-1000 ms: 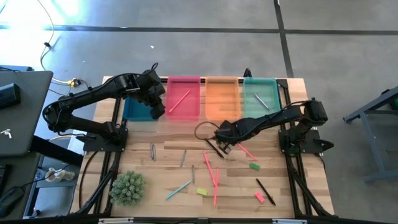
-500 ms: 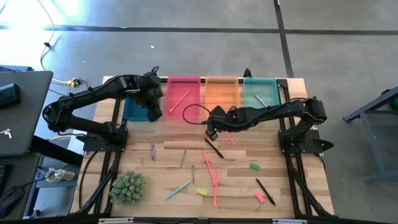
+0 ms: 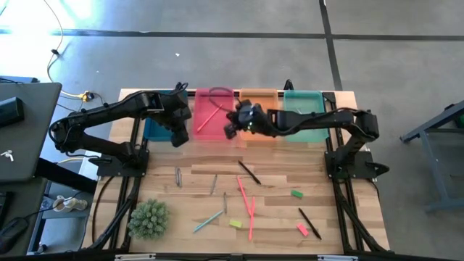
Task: Sort crayons/erasers/pens/pencils in bins
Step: Put the pink pencil into the pink bin
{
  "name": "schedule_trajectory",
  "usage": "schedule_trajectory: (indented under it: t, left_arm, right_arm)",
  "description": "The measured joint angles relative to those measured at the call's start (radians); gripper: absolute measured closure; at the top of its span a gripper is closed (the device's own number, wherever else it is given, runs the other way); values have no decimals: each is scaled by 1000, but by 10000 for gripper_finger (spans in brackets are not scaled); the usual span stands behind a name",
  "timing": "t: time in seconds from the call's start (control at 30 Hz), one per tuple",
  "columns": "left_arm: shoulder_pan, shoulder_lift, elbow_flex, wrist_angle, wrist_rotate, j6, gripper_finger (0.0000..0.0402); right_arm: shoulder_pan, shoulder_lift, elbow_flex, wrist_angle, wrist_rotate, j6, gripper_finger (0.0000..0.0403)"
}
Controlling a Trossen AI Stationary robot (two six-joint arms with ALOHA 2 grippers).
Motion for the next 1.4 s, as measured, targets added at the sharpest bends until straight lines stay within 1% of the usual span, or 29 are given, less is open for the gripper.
schedule_trajectory:
  t: [0.3,0.43,0.5,0.7,0.8,0.93,1.23,1.4]
  left_arm:
    - [0,0,0,5,0,0,209]
    - [0,0,0,6,0,0,209]
    - [0,0,0,7,0,0,209]
    - [0,0,0,6,-9,0,209]
    - [0,0,0,6,-9,0,209]
    - [0,0,0,6,-9,0,209]
    - [0,0,0,7,-12,0,209]
    - [0,0,0,8,-12,0,209]
  right_arm:
    - [-99,9,-5,285,0,-1,393]
    - [-130,57,-5,399,-6,-22,393]
    - [-143,89,-6,427,-32,-54,393]
    - [-174,169,-6,430,-144,-53,393]
    - [-185,192,-6,430,-177,-54,393]
    - [-202,218,-6,430,-248,-92,393]
    - [-236,240,-6,405,-258,-98,393]
    - [-260,240,-7,382,-259,-87,382]
